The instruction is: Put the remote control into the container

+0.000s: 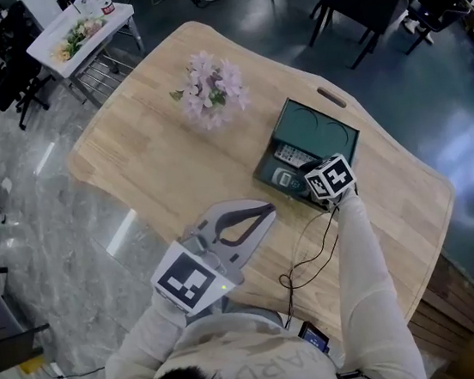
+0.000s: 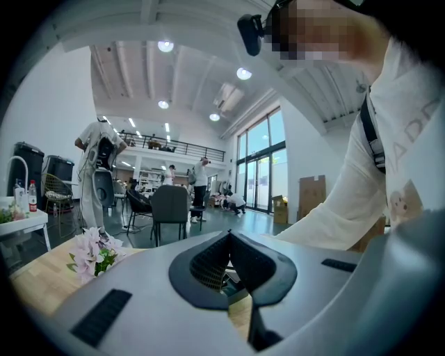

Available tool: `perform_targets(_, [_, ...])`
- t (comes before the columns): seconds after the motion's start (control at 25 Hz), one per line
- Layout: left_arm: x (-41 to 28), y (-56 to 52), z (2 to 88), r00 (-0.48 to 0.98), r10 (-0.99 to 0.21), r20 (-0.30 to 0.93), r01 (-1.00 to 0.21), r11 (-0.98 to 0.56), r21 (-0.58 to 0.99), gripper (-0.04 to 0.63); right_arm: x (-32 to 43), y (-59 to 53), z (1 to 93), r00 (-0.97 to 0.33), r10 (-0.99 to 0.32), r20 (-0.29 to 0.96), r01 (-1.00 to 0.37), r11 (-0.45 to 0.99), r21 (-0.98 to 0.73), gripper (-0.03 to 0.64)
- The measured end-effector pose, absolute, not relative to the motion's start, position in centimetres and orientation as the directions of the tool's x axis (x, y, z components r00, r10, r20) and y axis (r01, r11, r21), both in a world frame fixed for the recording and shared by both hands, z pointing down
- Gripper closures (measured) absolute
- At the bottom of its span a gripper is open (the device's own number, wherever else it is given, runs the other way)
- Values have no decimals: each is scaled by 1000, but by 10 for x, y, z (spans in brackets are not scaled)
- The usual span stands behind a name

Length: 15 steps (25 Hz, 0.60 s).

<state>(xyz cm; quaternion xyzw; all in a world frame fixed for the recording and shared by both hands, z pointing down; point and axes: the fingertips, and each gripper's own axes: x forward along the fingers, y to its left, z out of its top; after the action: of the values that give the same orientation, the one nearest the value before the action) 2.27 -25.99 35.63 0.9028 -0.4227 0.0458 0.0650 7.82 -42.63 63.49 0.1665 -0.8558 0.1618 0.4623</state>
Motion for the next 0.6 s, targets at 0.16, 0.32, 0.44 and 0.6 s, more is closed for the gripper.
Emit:
perform_targets(0.16, [23,-254,354,646,-751,134,-763,-642,76,583,74,-434,606,-604,-280,746,-488,870,-69,598])
perform_targets(0.32, [28,-247,353,665,-736,124,-746,-661,75,583,75,-430,567,-673,-418,610,-549,835,-33,600])
perform_targets(0.44, [32,-240,349,681,-723,113,-732,-678,70,583,75,-418,533,-712,-492,501,-581,813,-28,601])
perform_targets(0.6, [36,-228,345,705,-701,105,-708,-703,61,583,76,-383,486,-760,-536,369,-598,798,-74,601])
